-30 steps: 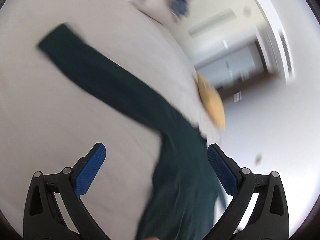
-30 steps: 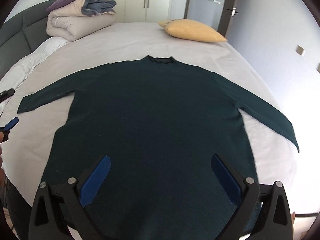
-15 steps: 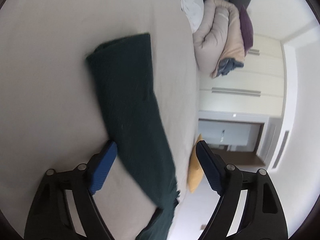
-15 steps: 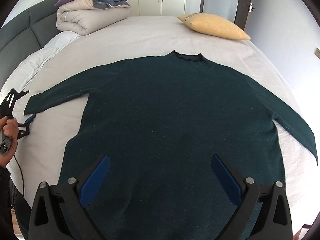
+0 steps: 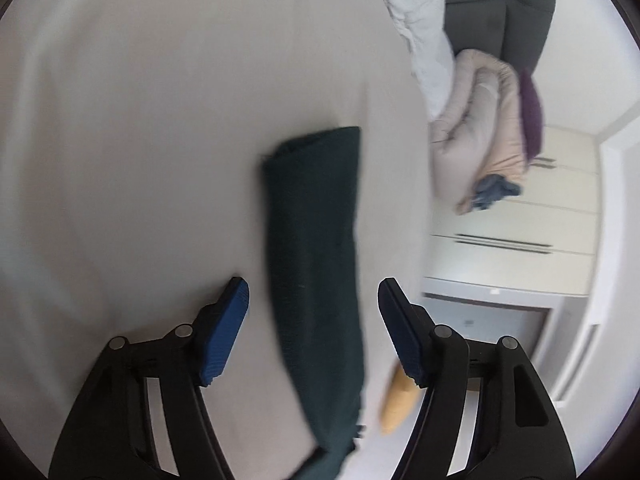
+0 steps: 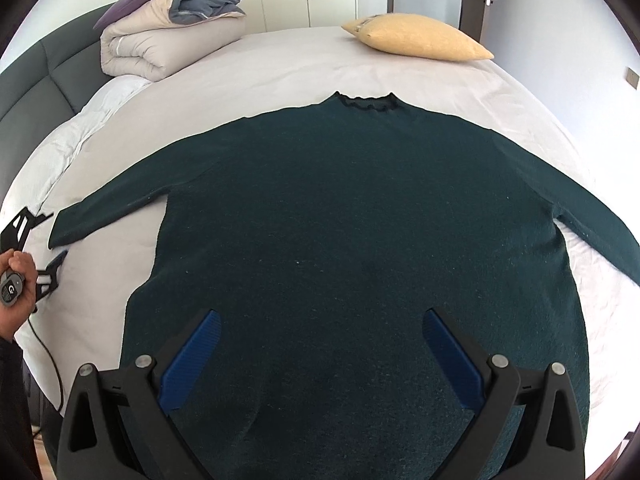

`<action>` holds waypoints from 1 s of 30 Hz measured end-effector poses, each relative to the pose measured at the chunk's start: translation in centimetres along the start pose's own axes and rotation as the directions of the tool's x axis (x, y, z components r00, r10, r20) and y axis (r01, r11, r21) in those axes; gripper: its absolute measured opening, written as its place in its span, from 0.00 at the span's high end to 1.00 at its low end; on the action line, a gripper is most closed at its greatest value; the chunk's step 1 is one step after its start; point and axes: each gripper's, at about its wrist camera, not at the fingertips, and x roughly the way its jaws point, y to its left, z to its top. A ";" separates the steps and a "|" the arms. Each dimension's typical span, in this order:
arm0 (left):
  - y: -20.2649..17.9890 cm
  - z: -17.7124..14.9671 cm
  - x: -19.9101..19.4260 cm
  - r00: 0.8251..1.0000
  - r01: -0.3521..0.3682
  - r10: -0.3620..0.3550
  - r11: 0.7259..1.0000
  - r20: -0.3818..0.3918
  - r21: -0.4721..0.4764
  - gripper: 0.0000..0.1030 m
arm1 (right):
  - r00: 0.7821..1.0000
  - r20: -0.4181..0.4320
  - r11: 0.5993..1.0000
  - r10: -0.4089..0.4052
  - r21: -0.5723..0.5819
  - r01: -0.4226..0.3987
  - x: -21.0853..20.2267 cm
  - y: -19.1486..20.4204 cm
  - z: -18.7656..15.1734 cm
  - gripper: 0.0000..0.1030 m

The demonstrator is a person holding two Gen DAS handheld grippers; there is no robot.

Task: Fold small clothes
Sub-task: 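Grasp the sweater sleeve cuff with the left gripper and lift it, then fold the held sleeve across the sweater body with the left gripper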

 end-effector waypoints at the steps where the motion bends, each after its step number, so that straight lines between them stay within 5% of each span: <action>1: -0.2 0.0 0.0 1.000 -0.023 0.023 1.000 -0.002 0.002 0.34 | 1.000 0.004 1.000 0.001 -0.001 -0.001 -0.1 -0.1 0.0 0.00; 6: -2.2 1.0 2.2 0.995 -0.080 0.084 0.994 -0.061 0.070 0.16 | 1.000 0.012 1.000 -0.001 0.021 0.001 -0.1 -0.6 -0.1 0.00; 10: -1.9 2.0 3.2 0.998 0.006 -0.006 1.000 -0.055 -0.008 0.16 | 1.000 0.000 0.999 0.019 0.039 -0.019 0.3 -0.8 -0.4 0.00; 12: -1.6 2.3 3.3 0.997 0.056 -0.058 0.998 -0.051 -0.032 0.27 | 1.000 0.004 0.999 0.018 0.034 -0.018 0.3 -0.9 -0.5 0.00; 14: -1.2 2.8 4.2 0.996 0.065 -0.068 0.997 -0.066 -0.052 0.61 | 1.000 0.010 0.999 0.016 0.042 -0.016 0.2 -1.2 -0.6 0.00; 15: -0.5 3.0 4.3 0.995 0.065 -0.070 0.995 -0.066 -0.072 0.68 | 1.000 0.011 0.999 0.016 0.050 -0.017 0.2 -1.5 -0.7 0.00; 19: 0.6 3.5 4.9 0.995 0.073 -0.077 0.995 -0.063 -0.069 0.83 | 1.000 0.007 0.996 0.021 0.084 -0.022 0.4 -2.6 -1.0 0.00; 23: -2.6 3.1 5.8 0.999 0.017 -0.013 0.996 -0.049 0.084 0.92 | 1.000 0.010 0.994 0.020 0.104 -0.021 0.3 -3.6 -1.3 0.00; 26: -6.2 0.7 5.9 0.998 -0.028 0.044 0.967 -0.055 0.255 0.93 | 0.999 0.023 0.990 0.023 0.137 -0.026 0.0 -4.9 -1.5 0.00; 28: -9.3 -1.9 6.3 0.996 -0.051 0.077 0.920 -0.053 0.389 0.93 | 0.999 0.036 0.986 0.022 0.166 -0.028 -0.3 -6.1 -1.7 0.00; 30: -12.8 -6.2 6.9 0.993 -0.056 0.103 0.841 -0.057 0.539 0.93 | 0.999 0.049 0.980 0.021 0.195 -0.030 -0.6 -7.5 -1.8 0.00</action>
